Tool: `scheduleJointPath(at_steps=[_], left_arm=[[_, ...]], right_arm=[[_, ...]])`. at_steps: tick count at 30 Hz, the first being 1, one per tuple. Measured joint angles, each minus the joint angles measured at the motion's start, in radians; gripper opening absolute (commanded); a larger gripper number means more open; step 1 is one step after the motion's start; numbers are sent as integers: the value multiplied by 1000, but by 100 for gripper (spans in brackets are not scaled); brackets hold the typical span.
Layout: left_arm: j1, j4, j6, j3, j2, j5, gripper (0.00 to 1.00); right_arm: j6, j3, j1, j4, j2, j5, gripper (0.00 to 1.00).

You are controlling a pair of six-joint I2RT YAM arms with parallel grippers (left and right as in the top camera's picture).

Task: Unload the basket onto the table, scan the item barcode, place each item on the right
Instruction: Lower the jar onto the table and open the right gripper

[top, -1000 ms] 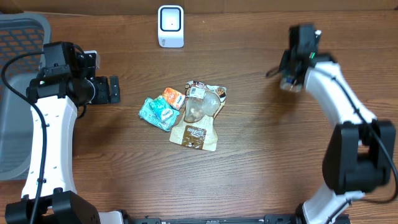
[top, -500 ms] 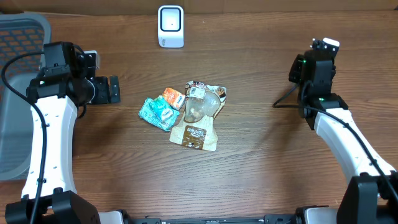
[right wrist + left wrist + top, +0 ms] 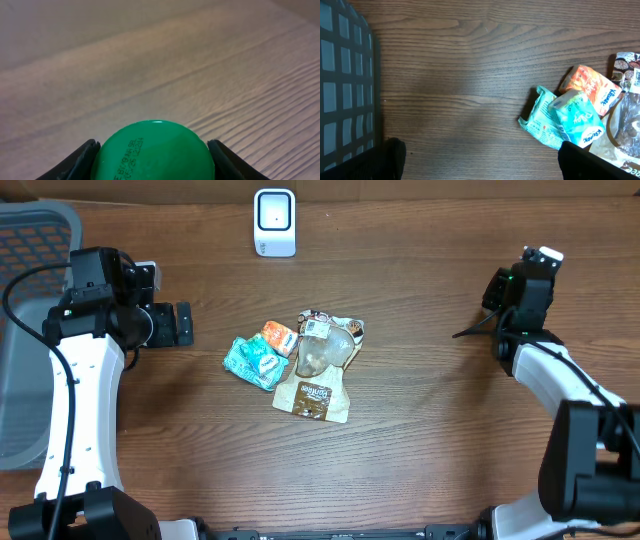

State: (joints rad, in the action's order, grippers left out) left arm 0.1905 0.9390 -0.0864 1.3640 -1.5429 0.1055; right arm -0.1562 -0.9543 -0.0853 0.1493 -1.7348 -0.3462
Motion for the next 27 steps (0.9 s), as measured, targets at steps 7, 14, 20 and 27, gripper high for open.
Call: scheduleJointPath(at_steps=[7, 14, 20, 27], left_arm=[[0, 0, 0, 0, 0, 0, 99], [0, 0, 0, 0, 0, 0, 100], [0, 0, 0, 0, 0, 0, 99], [0, 0, 0, 0, 0, 0, 99]], right_arm=[[0, 1, 0, -13, -71, 3, 49], [0, 0, 0, -30, -71, 3, 64], [0, 0, 0, -76, -71, 6, 77], [3, 1, 0, -146, -45, 10, 78]])
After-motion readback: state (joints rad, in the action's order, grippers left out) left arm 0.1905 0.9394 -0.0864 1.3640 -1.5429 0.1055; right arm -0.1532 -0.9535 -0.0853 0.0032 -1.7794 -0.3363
